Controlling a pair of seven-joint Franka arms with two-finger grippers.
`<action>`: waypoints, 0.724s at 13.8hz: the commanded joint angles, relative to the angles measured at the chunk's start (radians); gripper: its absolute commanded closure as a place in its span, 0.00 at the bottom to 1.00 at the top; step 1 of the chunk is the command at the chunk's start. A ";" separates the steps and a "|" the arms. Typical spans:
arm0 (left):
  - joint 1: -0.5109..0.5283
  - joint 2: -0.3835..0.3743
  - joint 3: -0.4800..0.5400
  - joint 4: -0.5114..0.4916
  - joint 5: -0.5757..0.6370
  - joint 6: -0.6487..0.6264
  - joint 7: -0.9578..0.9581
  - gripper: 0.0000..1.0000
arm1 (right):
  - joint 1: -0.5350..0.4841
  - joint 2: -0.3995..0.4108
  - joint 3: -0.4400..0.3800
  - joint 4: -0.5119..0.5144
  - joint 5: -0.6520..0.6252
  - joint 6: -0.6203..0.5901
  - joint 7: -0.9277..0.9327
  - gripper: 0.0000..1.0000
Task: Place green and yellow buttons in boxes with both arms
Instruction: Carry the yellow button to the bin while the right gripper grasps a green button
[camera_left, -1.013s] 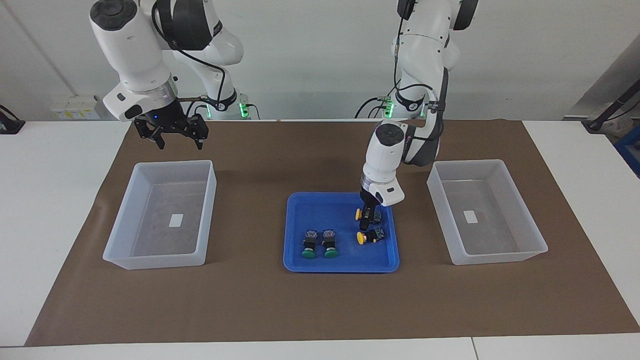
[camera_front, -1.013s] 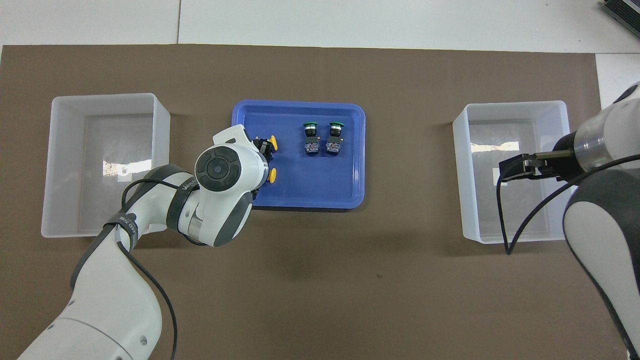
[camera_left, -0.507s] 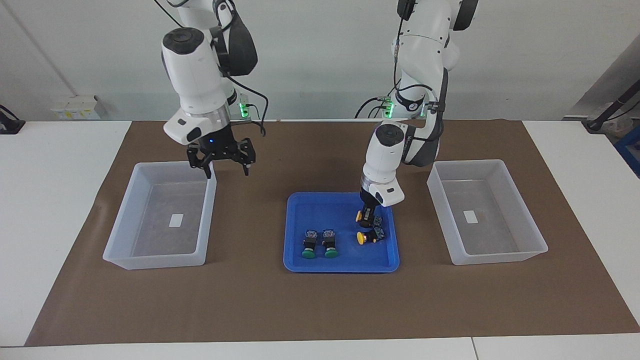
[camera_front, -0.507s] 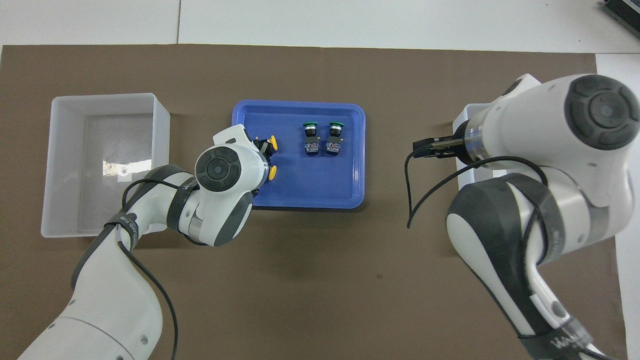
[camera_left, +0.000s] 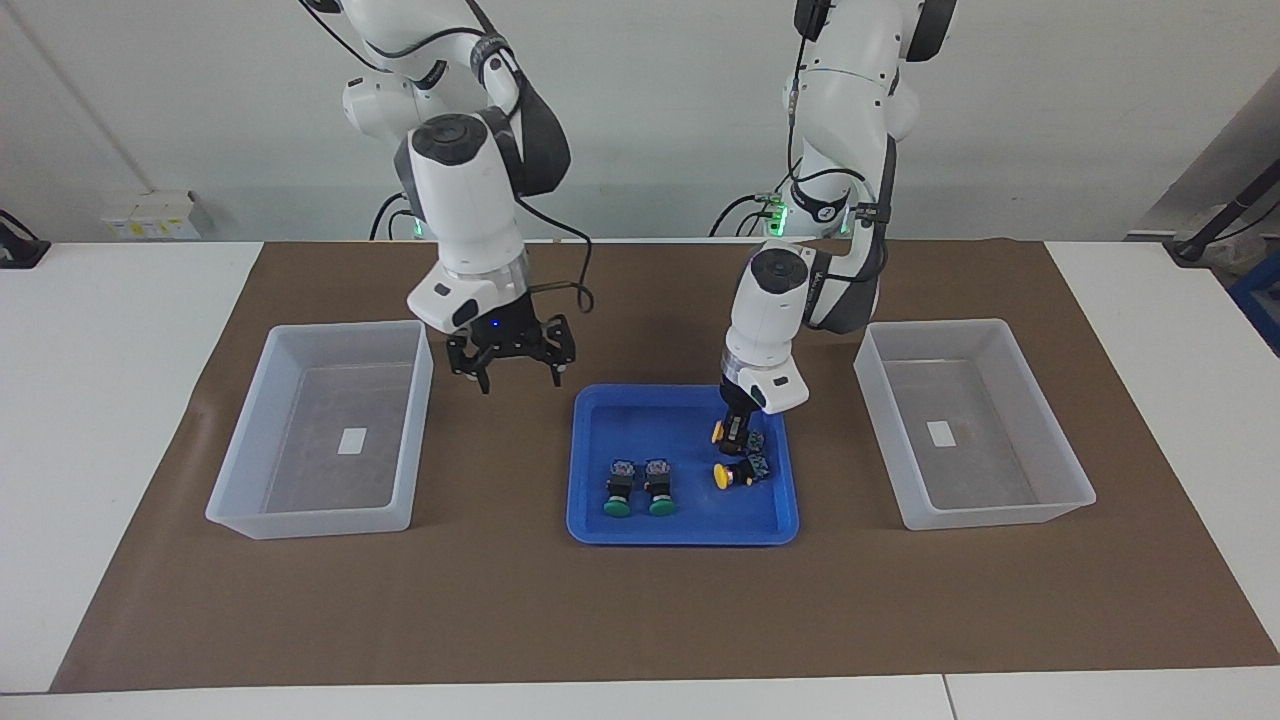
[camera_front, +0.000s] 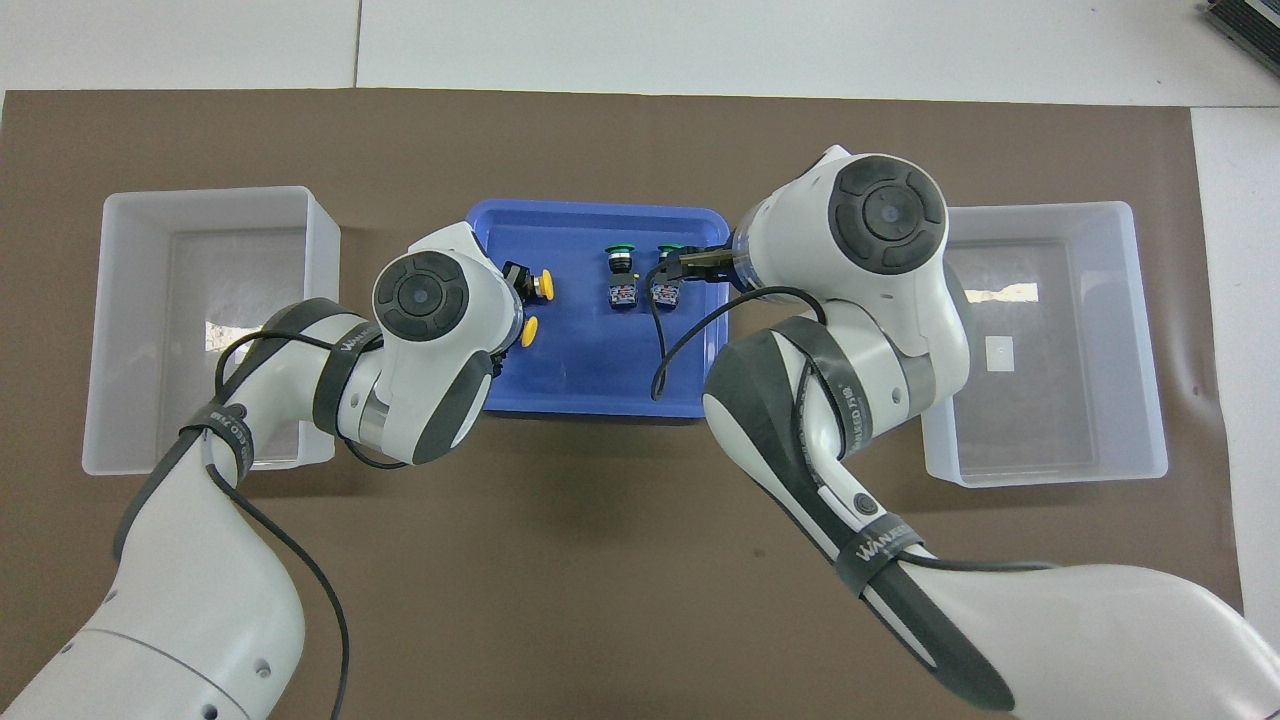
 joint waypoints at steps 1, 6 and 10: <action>0.042 0.046 -0.004 0.124 0.023 -0.109 0.029 1.00 | 0.040 0.092 0.000 0.066 -0.058 0.025 0.081 0.00; 0.101 0.058 -0.007 0.262 0.011 -0.293 0.171 1.00 | 0.059 0.192 0.000 0.106 -0.142 0.139 0.172 0.07; 0.187 -0.003 -0.022 0.279 -0.021 -0.367 0.347 1.00 | 0.049 0.223 0.000 0.087 -0.147 0.223 0.209 0.26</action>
